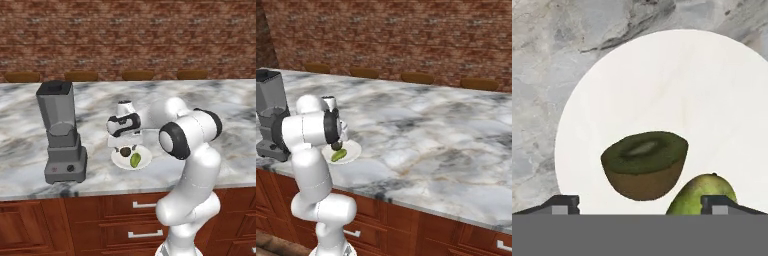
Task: Pick the kiwi and mango from the fridge and place them on the plate next to the blender to make a fruit smoothie.
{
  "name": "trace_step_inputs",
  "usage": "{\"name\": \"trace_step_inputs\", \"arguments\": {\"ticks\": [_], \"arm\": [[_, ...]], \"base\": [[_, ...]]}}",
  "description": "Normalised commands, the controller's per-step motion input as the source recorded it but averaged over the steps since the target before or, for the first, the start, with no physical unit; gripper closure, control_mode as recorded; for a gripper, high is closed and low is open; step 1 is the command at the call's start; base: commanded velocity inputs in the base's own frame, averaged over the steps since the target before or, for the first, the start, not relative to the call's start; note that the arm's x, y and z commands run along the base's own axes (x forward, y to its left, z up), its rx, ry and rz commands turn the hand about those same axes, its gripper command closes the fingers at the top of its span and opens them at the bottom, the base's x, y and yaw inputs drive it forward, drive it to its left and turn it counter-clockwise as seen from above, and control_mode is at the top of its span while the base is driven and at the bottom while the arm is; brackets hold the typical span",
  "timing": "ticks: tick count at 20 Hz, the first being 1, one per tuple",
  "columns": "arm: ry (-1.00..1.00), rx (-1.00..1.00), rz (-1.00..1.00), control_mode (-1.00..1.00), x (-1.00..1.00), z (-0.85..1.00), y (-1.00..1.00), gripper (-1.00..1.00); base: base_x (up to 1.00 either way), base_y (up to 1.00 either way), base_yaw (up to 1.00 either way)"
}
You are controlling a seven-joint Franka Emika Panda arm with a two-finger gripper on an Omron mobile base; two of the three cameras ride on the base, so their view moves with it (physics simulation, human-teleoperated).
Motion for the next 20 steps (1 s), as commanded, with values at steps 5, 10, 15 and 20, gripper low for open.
{"name": "trace_step_inputs", "arguments": {"ticks": [5, 10, 15, 20], "arm": [[-0.31, -0.13, 0.00, -1.00, -0.89, 0.92, 0.00, -1.00], [-0.43, -0.15, -0.01, -1.00, -1.00, 0.97, 0.00, -1.00], [-0.53, -0.12, 0.00, -1.00, -1.00, 0.96, -0.14, -1.00], [-0.54, -0.02, 0.00, -1.00, -1.00, 1.00, -0.51, -1.00]], "base": [[0.00, 0.00, 0.00], [0.00, 0.00, 0.00], [0.00, 0.00, 0.00], [0.00, 0.00, 0.00]]}}
